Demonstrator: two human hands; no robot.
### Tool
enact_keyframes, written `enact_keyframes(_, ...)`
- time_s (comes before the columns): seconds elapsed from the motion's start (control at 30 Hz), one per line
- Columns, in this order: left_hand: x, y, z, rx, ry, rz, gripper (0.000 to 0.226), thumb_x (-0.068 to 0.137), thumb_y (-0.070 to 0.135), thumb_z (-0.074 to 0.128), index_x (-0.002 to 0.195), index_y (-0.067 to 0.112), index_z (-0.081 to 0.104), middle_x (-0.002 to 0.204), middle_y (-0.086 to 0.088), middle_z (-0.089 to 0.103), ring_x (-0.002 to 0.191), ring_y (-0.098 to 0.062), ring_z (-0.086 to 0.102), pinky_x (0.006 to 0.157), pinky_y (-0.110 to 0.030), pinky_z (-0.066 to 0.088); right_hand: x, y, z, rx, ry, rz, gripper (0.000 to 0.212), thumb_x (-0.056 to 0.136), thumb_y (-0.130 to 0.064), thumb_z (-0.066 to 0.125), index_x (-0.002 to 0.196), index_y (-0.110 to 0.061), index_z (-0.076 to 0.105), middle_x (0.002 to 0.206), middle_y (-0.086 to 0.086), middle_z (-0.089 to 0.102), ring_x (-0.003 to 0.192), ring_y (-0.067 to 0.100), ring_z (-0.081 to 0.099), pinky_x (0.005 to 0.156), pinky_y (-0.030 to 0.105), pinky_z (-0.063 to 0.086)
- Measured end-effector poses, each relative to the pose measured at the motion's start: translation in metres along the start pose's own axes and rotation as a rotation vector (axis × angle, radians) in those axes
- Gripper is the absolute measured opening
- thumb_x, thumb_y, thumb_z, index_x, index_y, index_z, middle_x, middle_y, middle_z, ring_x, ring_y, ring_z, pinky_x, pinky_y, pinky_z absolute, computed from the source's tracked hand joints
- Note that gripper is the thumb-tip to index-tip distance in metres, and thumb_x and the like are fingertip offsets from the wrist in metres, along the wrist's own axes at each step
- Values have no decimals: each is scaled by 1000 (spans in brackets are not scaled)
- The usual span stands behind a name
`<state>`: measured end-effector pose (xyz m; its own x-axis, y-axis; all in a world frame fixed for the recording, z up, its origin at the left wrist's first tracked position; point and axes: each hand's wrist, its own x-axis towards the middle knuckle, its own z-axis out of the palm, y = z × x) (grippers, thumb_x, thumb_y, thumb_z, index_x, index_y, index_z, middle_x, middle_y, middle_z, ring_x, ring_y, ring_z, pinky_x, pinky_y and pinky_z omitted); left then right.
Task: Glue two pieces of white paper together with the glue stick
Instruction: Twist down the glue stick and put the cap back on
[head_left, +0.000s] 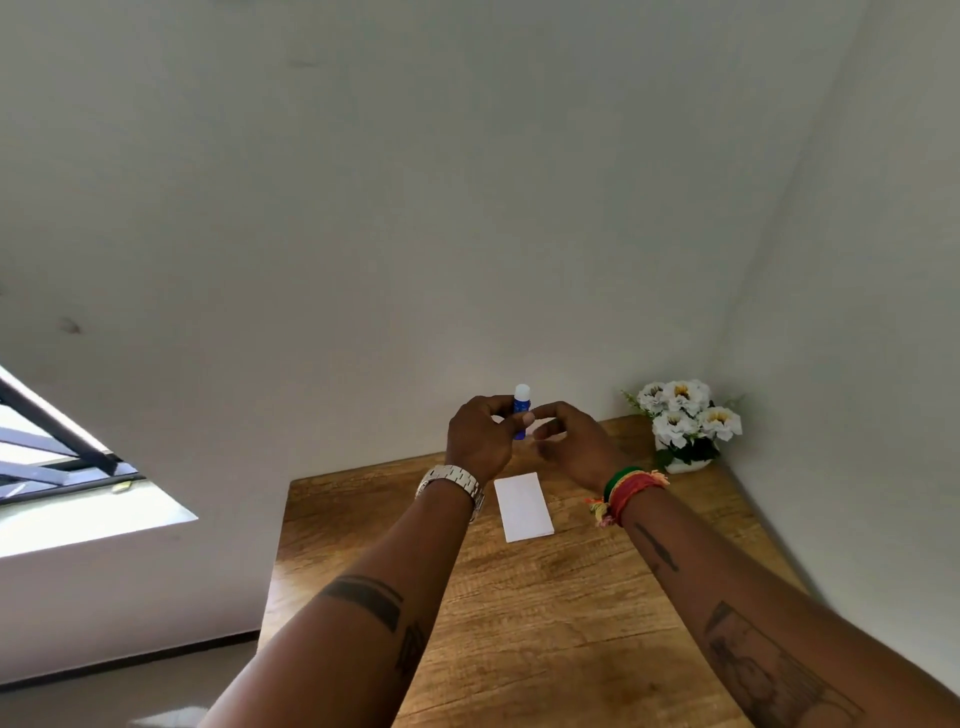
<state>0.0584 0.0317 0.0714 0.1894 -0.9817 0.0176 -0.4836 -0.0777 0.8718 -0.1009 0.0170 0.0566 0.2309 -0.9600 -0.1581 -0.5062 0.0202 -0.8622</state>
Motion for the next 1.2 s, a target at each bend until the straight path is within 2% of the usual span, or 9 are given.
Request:
enact_keyframes(0.1,-3,-20,17,40,-41,-45,25,88,35,76,110,23,77,99,8,69,90,-15,63,75,-23,44,2,29,-3,-60,117,88,24,94,-12,59,114,-22,66,107,0,67,93,18,64,76,29,52)
enact_keyframes(0.2,-9,-42,34,84,-135,-104,20,87,39,76,103,28,78,80,17,66,78,-11,63,61,-19,41,4,58,-6,-119,202,192,14,93,-15,65,107,-17,68,105,3,70,96,21,64,81,31,50)
enact_keyframes(0.33,-17,-69,58,81,-212,-198,15,86,37,77,98,29,77,93,18,65,93,-10,62,69,-19,38,2,95,-6,-289,228,262,23,91,-15,67,114,-11,69,119,11,68,108,28,63,90,35,52)
enact_keyframes(0.47,-19,-82,73,78,-264,-215,11,86,32,78,93,23,77,120,2,71,109,-17,62,84,-26,38,-1,116,-1,-520,55,397,48,86,-35,72,131,-23,59,141,18,45,123,39,51,101,40,47)
enact_keyframes(0.67,-15,-88,77,110,-279,-207,15,87,34,77,94,20,77,106,2,71,95,-16,59,80,-28,38,-7,130,5,-634,23,366,37,89,-27,71,124,-21,63,135,17,44,124,39,46,103,42,47)
enact_keyframes(0.83,-17,-87,74,113,-270,-212,15,86,34,78,95,22,77,103,3,71,90,-15,60,78,-28,40,-16,128,2,-583,51,286,22,91,-6,62,107,-19,70,123,13,56,115,34,57,97,35,48)
enact_keyframes(1.0,-24,-79,67,132,-252,-185,24,87,34,77,105,19,77,124,1,71,105,-18,63,81,-26,39,-15,97,-1,-291,156,213,21,89,-7,68,106,-19,70,111,1,69,105,22,64,87,27,49)
enact_keyframes(1.1,-30,-69,57,155,-233,-164,21,88,35,75,105,21,77,98,6,71,87,-14,61,64,-22,39,-15,70,-1,-21,162,174,18,88,-13,74,100,-24,67,102,-5,69,100,16,66,84,29,52)
enact_keyframes(1.2,-36,-62,48,191,-213,-113,18,90,35,73,103,23,77,88,6,67,79,-15,59,60,-21,39,-16,46,-3,104,124,108,14,90,-16,74,100,-24,72,104,-3,73,100,14,67,89,32,55)
